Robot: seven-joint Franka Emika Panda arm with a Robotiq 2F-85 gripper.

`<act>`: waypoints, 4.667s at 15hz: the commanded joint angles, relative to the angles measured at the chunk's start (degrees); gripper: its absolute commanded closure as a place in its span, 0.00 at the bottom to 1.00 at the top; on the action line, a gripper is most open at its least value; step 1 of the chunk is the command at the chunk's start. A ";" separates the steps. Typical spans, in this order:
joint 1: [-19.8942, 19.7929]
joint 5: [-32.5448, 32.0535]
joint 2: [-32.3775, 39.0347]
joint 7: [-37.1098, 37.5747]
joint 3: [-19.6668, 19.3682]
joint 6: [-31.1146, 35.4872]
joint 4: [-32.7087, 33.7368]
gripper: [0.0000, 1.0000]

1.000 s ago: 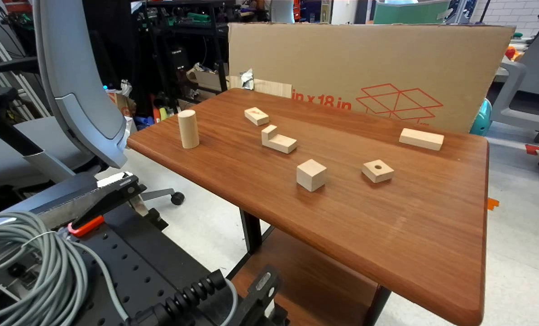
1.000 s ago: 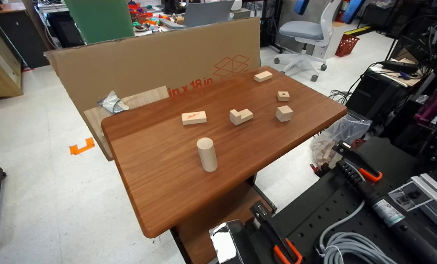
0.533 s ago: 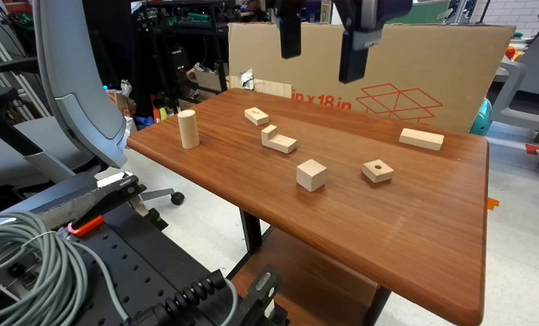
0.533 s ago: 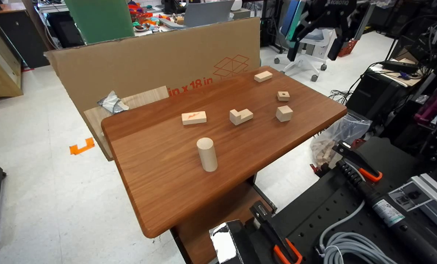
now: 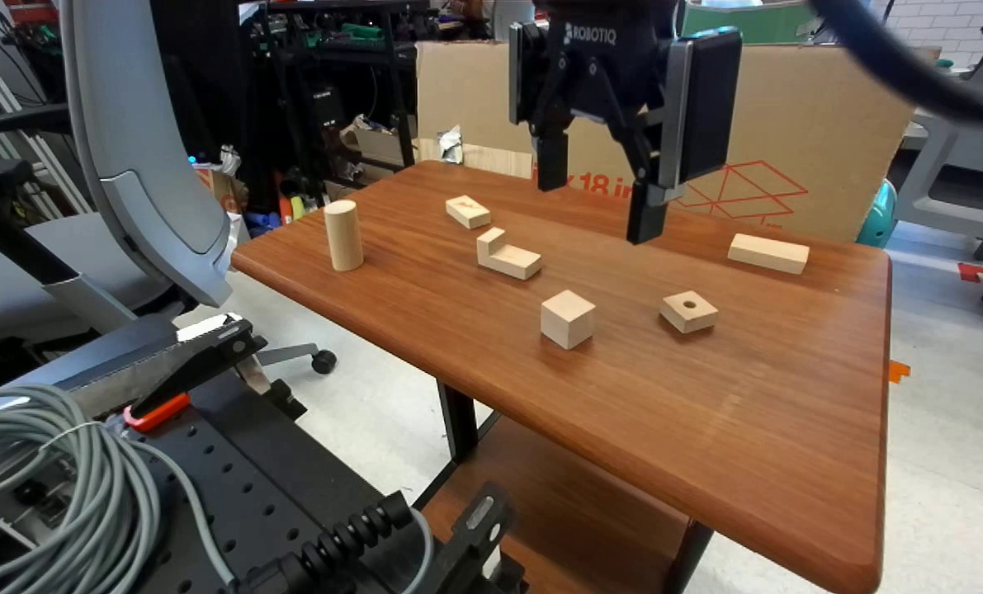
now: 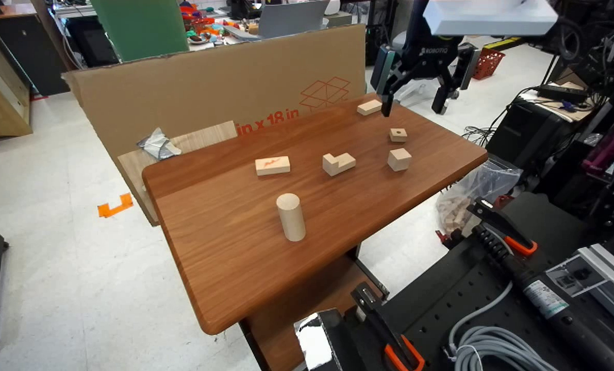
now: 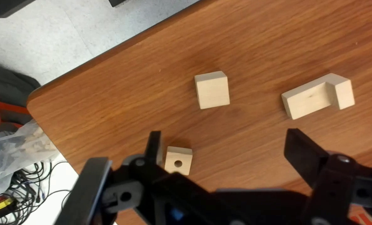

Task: Put the square block on the block in the middle

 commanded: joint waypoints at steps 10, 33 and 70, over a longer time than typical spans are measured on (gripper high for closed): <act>3.94 -4.44 11.04 1.28 -3.29 0.38 5.74 0.00; 6.59 -4.78 7.70 1.19 -3.95 -1.53 5.20 0.91; 11.02 -7.08 19.08 0.88 -0.48 -12.62 20.68 0.91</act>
